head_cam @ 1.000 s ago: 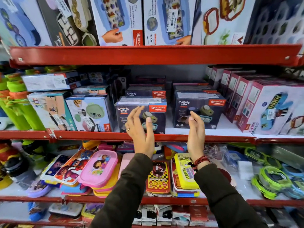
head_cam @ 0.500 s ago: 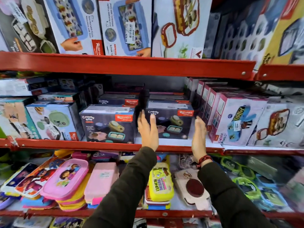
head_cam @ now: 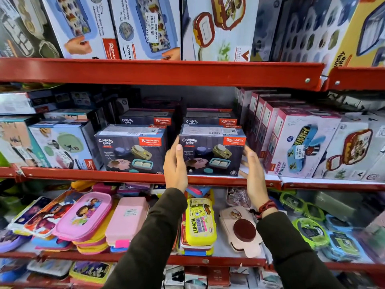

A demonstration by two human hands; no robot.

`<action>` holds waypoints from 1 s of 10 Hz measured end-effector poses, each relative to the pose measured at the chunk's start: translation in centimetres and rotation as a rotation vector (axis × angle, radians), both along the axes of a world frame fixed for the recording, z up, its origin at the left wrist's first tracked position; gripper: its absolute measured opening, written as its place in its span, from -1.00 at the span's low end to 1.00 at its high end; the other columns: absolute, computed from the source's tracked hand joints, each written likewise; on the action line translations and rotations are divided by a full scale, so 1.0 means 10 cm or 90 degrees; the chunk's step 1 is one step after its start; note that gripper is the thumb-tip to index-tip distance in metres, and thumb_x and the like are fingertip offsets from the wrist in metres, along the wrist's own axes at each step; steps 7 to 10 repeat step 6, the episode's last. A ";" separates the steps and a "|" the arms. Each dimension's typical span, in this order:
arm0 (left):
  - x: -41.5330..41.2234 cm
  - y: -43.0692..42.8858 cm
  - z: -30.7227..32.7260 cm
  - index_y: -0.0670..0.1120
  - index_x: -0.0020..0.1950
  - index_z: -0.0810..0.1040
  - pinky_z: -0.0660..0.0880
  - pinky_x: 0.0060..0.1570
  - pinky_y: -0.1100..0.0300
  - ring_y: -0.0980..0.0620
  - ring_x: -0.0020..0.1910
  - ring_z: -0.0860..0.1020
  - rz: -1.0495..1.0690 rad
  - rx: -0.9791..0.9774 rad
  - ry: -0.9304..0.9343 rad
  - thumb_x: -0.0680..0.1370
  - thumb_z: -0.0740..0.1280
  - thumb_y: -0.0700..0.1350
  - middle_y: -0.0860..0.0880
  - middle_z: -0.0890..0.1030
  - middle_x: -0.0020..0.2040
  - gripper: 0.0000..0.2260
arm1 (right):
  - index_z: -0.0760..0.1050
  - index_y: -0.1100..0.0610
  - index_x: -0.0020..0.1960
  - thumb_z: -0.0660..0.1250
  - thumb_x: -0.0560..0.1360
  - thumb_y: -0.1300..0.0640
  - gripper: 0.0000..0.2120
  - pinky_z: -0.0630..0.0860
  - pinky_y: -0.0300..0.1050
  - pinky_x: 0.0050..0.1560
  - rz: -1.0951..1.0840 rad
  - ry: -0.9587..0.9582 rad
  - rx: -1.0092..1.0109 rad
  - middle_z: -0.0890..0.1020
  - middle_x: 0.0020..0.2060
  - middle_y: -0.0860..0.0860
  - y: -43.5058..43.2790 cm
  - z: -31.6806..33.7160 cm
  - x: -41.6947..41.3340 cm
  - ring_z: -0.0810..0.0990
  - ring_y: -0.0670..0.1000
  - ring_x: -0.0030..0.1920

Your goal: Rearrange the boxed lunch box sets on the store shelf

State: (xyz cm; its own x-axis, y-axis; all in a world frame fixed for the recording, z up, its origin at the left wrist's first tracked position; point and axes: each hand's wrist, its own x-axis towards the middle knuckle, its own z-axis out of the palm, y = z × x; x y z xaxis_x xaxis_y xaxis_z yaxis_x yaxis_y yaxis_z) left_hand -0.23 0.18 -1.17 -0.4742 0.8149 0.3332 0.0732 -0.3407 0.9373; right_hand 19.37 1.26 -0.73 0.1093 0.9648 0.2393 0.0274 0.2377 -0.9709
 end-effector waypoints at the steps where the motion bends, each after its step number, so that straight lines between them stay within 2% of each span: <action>1: -0.01 -0.07 -0.02 0.15 0.48 0.47 0.38 0.52 -0.03 0.23 0.40 0.47 0.014 0.012 0.004 0.66 0.13 0.19 0.20 0.54 0.34 -0.59 | 0.40 -0.25 0.42 0.09 0.56 -0.38 -0.50 0.38 0.20 0.51 0.004 -0.021 0.020 0.51 0.42 -0.17 -0.06 -0.03 0.04 0.44 -0.10 0.47; 2: 0.02 -0.15 -0.02 0.11 0.48 0.48 0.43 0.48 -0.05 0.20 0.38 0.49 0.018 0.008 -0.012 0.66 0.17 0.16 0.16 0.55 0.32 -0.59 | 0.44 -0.27 0.37 0.17 0.46 -0.45 -0.45 0.41 0.18 0.49 0.022 -0.023 0.025 0.55 0.37 -0.17 -0.10 -0.03 0.08 0.49 -0.13 0.42; 3: 0.04 -0.18 -0.02 0.11 0.48 0.47 0.47 0.44 -0.09 0.13 0.38 0.51 0.021 0.007 -0.019 0.64 0.19 0.20 0.13 0.56 0.32 -0.56 | 0.42 -0.36 0.27 0.18 0.46 -0.38 -0.60 0.43 0.11 0.48 0.040 -0.018 0.024 0.55 0.26 -0.31 -0.14 0.02 0.10 0.49 -0.23 0.34; 4: 0.06 -0.20 0.03 0.05 0.49 0.47 0.46 0.46 -0.04 0.18 0.35 0.51 0.025 0.006 -0.015 0.68 0.20 0.10 0.15 0.55 0.30 -0.60 | 0.44 -0.39 0.22 0.17 0.52 -0.30 -0.72 0.44 0.12 0.45 0.039 -0.027 0.007 0.55 0.24 -0.31 -0.16 0.05 0.11 0.48 -0.27 0.31; 5: 0.05 -0.19 0.03 0.05 0.51 0.46 0.41 0.50 -0.04 0.18 0.37 0.48 0.023 0.008 -0.005 0.69 0.19 0.09 0.13 0.53 0.34 -0.60 | 0.42 -0.36 0.28 0.15 0.56 -0.26 -0.70 0.41 0.17 0.48 0.045 -0.011 0.006 0.54 0.29 -0.26 -0.19 0.07 0.09 0.47 -0.23 0.34; 6: 0.07 -0.22 0.02 0.05 0.55 0.37 0.27 0.55 -0.05 0.07 0.47 0.33 0.091 -0.005 0.117 0.69 0.14 0.08 0.01 0.43 0.48 -0.57 | 0.33 -0.15 0.49 0.17 0.60 -0.21 -0.52 0.28 0.14 0.57 -0.016 -0.045 0.036 0.44 0.48 -0.12 -0.20 0.02 0.06 0.39 -0.08 0.48; 10: 0.07 -0.22 0.02 0.05 0.55 0.37 0.27 0.55 -0.05 0.07 0.47 0.33 0.091 -0.005 0.117 0.69 0.14 0.08 0.01 0.43 0.48 -0.57 | 0.33 -0.15 0.49 0.17 0.60 -0.21 -0.52 0.28 0.14 0.57 -0.016 -0.045 0.036 0.44 0.48 -0.12 -0.20 0.02 0.06 0.39 -0.08 0.48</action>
